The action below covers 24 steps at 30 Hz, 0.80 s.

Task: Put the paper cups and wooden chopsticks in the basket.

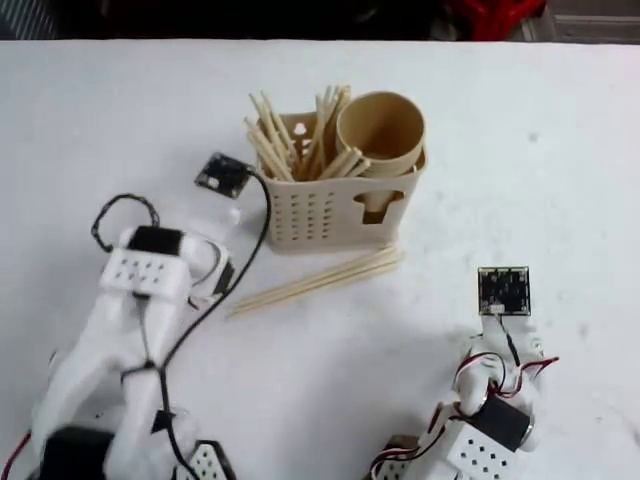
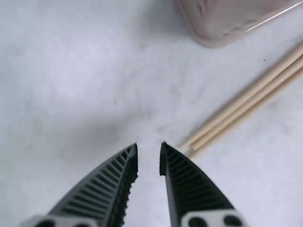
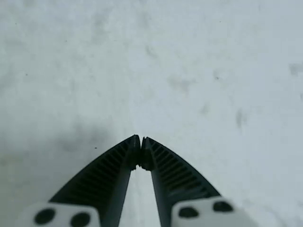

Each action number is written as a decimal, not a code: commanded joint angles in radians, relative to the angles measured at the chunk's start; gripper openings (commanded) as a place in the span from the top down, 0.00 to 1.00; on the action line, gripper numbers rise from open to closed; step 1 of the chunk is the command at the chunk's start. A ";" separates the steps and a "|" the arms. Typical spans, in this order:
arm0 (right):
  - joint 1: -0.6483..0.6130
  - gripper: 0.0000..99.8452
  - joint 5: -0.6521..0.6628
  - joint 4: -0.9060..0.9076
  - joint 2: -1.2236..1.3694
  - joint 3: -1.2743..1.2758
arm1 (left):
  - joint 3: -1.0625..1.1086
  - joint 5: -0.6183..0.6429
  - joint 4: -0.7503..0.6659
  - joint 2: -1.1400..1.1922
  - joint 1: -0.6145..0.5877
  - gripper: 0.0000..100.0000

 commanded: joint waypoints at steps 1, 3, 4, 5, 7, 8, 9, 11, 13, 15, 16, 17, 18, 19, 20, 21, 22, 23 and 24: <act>-0.004 0.98 -0.003 0.005 -0.005 0.005 | -0.026 -0.080 0.083 -0.216 -0.005 0.91; -0.004 0.98 -0.003 0.005 -0.005 0.005 | -0.023 -0.106 0.117 -0.295 -0.002 0.91; -0.004 0.98 -0.003 0.005 -0.005 0.005 | -0.023 -0.126 0.124 -0.332 0.001 0.91; -0.004 0.98 -0.003 0.005 -0.005 0.005 | -0.023 -0.147 0.126 -0.371 0.004 0.91; -0.004 0.98 -0.003 0.005 -0.005 0.005 | -0.026 -0.172 0.126 -0.435 0.016 0.91; -0.004 0.98 -0.003 0.005 -0.005 0.005 | -0.028 -0.181 0.133 -0.460 0.044 0.91; -0.004 0.98 -0.003 0.005 -0.005 0.005 | -0.023 -0.198 0.150 -0.469 0.077 0.91; -0.004 0.98 -0.003 0.005 -0.005 0.005 | -0.031 -0.255 0.218 -0.455 0.179 0.91; -0.004 0.98 -0.003 0.005 -0.005 0.005 | -0.038 -0.308 0.273 -0.421 0.289 0.91; -0.004 0.98 -0.003 0.005 -0.005 0.005 | -0.060 -0.341 0.318 -0.380 0.390 0.91; -0.004 0.98 -0.003 0.005 -0.005 0.005 | -0.077 -0.351 0.333 -0.357 0.444 0.91; -0.004 0.98 -0.003 0.005 -0.005 0.005 | -0.092 -0.356 0.341 -0.328 0.489 0.91; -0.004 0.98 -0.003 0.005 -0.005 0.005 | -0.109 -0.353 0.342 -0.295 0.532 0.91; -0.004 0.98 -0.003 0.005 -0.005 0.005 | -0.121 -0.348 0.338 -0.257 0.575 0.91; -0.004 0.98 -0.003 0.005 -0.005 0.005 | -0.140 -0.350 0.330 -0.213 0.611 0.91; -0.004 0.98 -0.003 0.005 -0.005 0.005 | -0.157 -0.353 0.318 -0.160 0.641 0.91; -0.004 0.98 -0.003 0.005 -0.005 0.005 | -0.180 -0.351 0.293 -0.104 0.662 0.90; -0.004 0.98 -0.003 0.005 -0.005 0.005 | -0.203 -0.350 0.264 -0.042 0.674 0.90; -0.004 0.98 -0.003 0.005 -0.005 0.005 | -0.235 -0.351 0.239 0.022 0.676 0.90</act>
